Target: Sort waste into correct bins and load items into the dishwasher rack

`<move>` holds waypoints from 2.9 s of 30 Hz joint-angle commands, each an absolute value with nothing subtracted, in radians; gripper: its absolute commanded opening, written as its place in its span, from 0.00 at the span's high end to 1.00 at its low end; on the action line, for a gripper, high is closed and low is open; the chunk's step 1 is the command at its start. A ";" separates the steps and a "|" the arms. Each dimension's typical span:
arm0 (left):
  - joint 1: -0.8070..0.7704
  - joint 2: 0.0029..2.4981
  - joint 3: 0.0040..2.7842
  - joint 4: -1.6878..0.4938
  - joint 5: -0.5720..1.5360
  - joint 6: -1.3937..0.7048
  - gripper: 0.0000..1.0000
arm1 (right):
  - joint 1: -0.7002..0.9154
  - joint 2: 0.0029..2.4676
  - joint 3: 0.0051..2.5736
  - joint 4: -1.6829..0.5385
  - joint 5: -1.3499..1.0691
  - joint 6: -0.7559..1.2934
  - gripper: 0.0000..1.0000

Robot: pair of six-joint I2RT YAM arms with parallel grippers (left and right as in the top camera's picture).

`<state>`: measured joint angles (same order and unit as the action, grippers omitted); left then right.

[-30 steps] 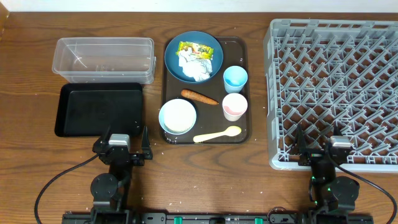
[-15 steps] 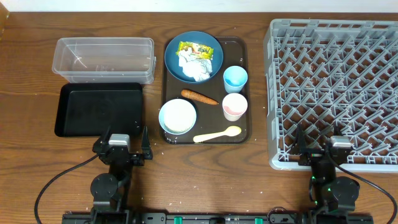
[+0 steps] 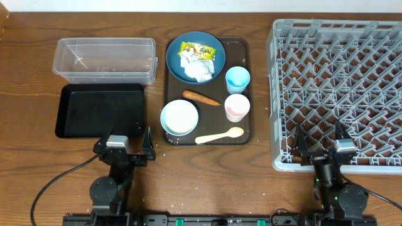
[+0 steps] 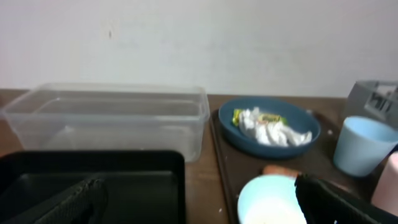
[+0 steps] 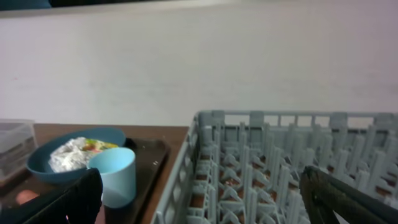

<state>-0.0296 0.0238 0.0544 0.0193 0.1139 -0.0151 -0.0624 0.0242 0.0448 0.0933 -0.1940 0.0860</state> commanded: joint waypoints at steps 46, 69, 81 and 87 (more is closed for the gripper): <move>-0.309 2.095 1.946 -0.649 0.068 -0.427 0.05 | -0.065 0.980 0.991 -0.649 -0.610 -0.016 0.01; -0.393 2.381 1.946 -0.569 -0.229 -0.604 0.02 | -0.065 0.980 0.991 -0.695 -0.602 -0.016 0.01; -0.394 2.453 1.945 -0.536 -0.218 -0.604 0.18 | -0.065 0.980 0.991 -0.696 -0.602 -0.016 0.01; -0.395 2.471 1.945 -0.535 -0.218 -0.604 0.80 | -0.065 0.980 0.991 -0.696 -0.603 -0.016 0.01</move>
